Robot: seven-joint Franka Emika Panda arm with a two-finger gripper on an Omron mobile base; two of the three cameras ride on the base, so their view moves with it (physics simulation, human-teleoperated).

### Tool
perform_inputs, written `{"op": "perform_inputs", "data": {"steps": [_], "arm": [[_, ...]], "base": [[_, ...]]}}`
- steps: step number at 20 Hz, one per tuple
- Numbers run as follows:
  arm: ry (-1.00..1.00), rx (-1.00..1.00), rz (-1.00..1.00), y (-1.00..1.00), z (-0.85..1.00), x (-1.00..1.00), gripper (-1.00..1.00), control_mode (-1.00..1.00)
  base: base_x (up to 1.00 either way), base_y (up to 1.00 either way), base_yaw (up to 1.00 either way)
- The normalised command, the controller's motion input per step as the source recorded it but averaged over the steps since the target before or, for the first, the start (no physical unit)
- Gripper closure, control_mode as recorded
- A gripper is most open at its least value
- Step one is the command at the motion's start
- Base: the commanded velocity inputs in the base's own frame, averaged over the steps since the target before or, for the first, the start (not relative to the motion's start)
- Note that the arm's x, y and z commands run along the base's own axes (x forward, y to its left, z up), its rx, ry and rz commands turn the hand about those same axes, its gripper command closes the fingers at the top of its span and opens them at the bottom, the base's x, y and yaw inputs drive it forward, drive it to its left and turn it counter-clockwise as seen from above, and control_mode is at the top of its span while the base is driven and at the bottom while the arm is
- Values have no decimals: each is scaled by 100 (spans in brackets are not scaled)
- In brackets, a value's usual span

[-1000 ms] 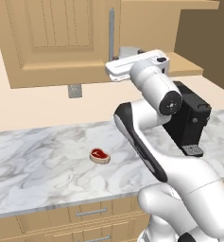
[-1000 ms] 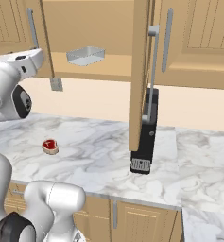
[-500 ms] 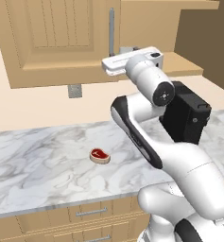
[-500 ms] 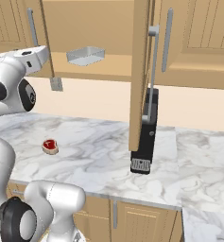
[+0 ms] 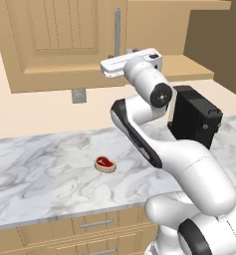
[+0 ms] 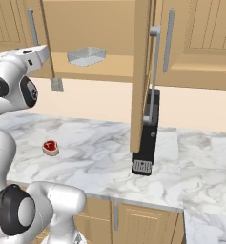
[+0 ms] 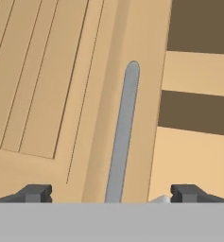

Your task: Retrieve the tupperware from the cabinet, then place the raw meat into the tupperware to avoid contamination.

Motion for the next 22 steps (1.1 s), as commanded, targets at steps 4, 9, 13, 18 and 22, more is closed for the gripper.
{"op": "perform_inputs", "data": {"steps": [4, 9, 13, 18, 22], "arm": [[0, 0, 0, 11, 0, 25, -100, -100], [0, 0, 0, 7, 0, 26, -100, -100], [0, 0, 0, 3, 0, 27, -100, -100], [0, 0, 0, 0, -3, 30, -100, -100], [0, 0, 0, 0, -4, 32, -100, -100]], "base": [[0, 0, 0], [0, 0, 0], [0, 0, 0], [0, 0, 0], [0, 0, 0]]}}
